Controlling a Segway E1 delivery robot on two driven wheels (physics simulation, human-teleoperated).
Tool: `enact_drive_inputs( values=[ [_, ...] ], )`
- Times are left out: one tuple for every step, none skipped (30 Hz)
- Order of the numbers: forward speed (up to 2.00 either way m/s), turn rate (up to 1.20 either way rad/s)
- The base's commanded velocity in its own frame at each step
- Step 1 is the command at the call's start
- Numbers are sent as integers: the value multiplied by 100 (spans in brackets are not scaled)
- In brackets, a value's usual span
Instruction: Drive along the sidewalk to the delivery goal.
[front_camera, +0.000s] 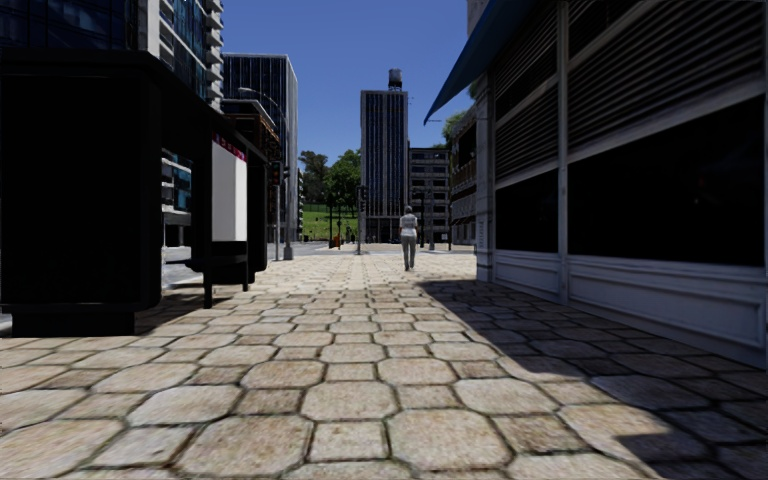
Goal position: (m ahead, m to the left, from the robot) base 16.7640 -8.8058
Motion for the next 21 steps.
enact_drive_inputs(
  values=[
    [196,0],
    [193,0],
    [193,0],
    [192,0],
    [192,0],
    [192,0],
    [192,0],
    [191,0],
    [191,0],
    [183,0],
    [180,0],
    [179,0],
    [179,0],
    [179,0],
    [179,0],
    [181,0],
    [183,0],
    [183,0],
    [183,0],
    [183,0],
    [183,0]
  ],
)
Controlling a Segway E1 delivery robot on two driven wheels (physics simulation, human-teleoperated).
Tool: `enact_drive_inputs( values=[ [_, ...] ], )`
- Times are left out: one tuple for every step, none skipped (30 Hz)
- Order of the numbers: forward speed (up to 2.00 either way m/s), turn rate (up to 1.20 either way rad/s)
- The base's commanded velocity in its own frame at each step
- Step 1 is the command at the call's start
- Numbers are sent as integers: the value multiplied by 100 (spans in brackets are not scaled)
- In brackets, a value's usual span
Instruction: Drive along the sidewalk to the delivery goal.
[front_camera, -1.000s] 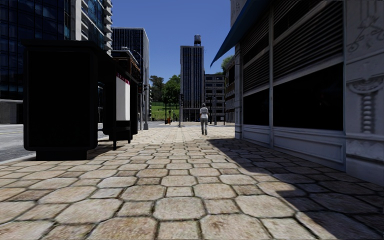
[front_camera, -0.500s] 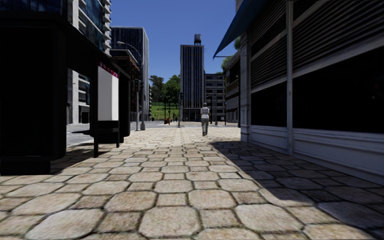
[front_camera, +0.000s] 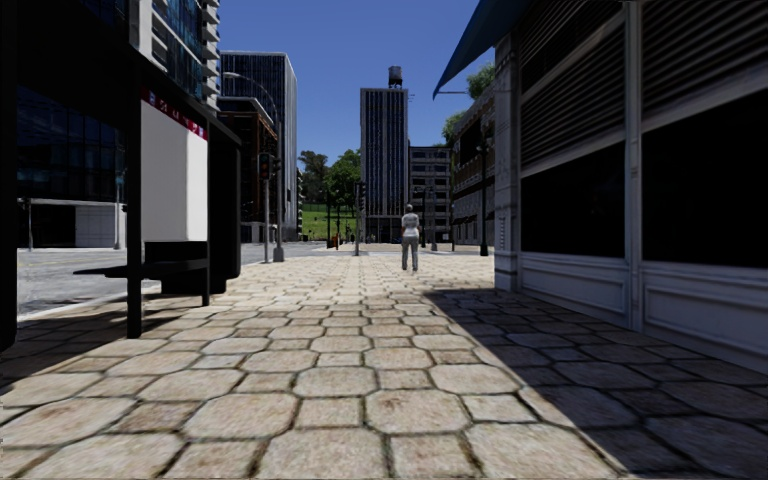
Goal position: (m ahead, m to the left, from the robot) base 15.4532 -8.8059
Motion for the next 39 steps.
enact_drive_inputs(
  values=[
    [183,0],
    [183,0],
    [183,0],
    [183,0],
    [183,0],
    [183,0],
    [183,0],
    [183,0],
    [183,0],
    [183,0],
    [183,0],
    [183,0],
    [183,0],
    [183,0],
    [183,0],
    [183,0],
    [183,0],
    [183,0],
    [183,0],
    [183,0],
    [183,0],
    [183,0],
    [183,0],
    [183,0],
    [183,0],
    [183,0],
    [183,-4],
    [183,-5],
    [183,-6],
    [183,-6],
    [183,-6],
    [183,-6],
    [184,-6],
    [184,-6],
    [184,-6],
    [184,-6],
    [184,0],
    [184,0],
    [184,0]
  ],
)
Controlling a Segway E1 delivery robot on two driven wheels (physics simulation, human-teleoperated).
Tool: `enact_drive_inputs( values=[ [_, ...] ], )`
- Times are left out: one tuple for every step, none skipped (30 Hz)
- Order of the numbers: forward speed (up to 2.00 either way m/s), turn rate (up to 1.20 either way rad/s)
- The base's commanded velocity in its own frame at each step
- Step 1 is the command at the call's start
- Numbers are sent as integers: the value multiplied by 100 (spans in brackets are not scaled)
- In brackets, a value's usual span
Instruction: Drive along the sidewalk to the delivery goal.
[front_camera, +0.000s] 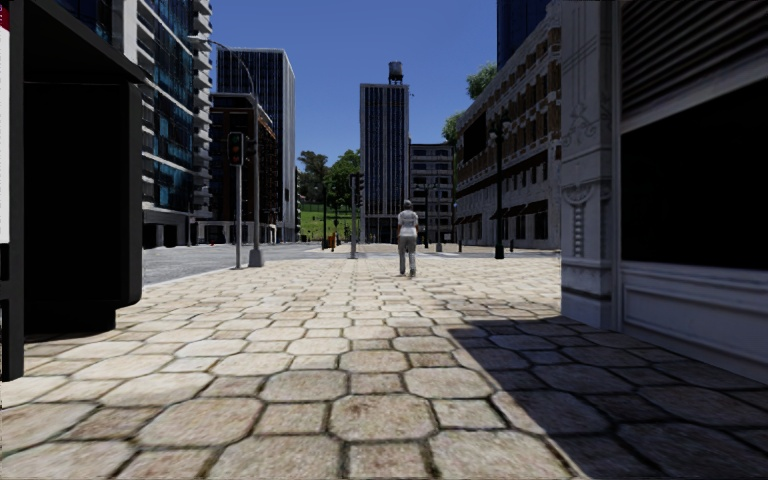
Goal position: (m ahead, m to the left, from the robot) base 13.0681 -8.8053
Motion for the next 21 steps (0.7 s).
enact_drive_inputs(
  values=[
    [184,0],
    [184,0],
    [184,0],
    [184,0],
    [184,0],
    [184,-2],
    [184,-14],
    [184,-14],
    [184,-20],
    [185,-23],
    [185,-25],
    [186,-26],
    [186,-26],
    [187,-27],
    [187,-27],
    [187,-27],
    [187,-27],
    [187,-27],
    [187,-27],
    [187,-27],
    [187,-27]
  ],
)
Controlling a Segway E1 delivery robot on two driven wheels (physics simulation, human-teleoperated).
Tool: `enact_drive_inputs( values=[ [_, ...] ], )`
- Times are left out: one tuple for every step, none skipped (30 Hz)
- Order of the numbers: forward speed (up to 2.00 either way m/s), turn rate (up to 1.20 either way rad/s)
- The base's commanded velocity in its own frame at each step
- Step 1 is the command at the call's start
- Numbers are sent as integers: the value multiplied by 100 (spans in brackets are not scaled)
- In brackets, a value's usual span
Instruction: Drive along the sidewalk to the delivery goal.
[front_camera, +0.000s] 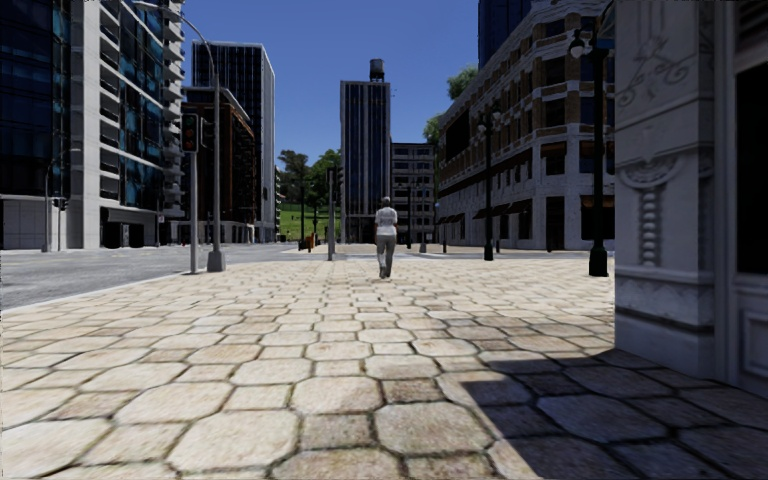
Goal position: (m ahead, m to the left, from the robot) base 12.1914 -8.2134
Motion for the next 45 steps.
enact_drive_inputs(
  values=[
    [187,-27],
    [187,-27],
    [187,-27],
    [187,-27],
    [187,-27],
    [187,-27],
    [187,-28],
    [187,-28],
    [187,-31],
    [187,-34],
    [187,-35],
    [187,-35],
    [187,-35],
    [187,-36],
    [187,-36],
    [187,-36],
    [187,-36],
    [187,-36],
    [187,-36],
    [187,-38],
    [187,-38],
    [187,-42],
    [187,-43],
    [187,-43],
    [187,-43],
    [187,-43],
    [187,-43],
    [187,-43],
    [187,-44],
    [187,-44],
    [187,-44],
    [187,-44],
    [187,-44],
    [187,-44],
    [187,-44],
    [188,-45],
    [188,-46],
    [188,-47],
    [188,-47],
    [188,-47],
    [188,-47],
    [188,-47],
    [188,-47],
    [188,-47],
    [188,-47]
  ],
)
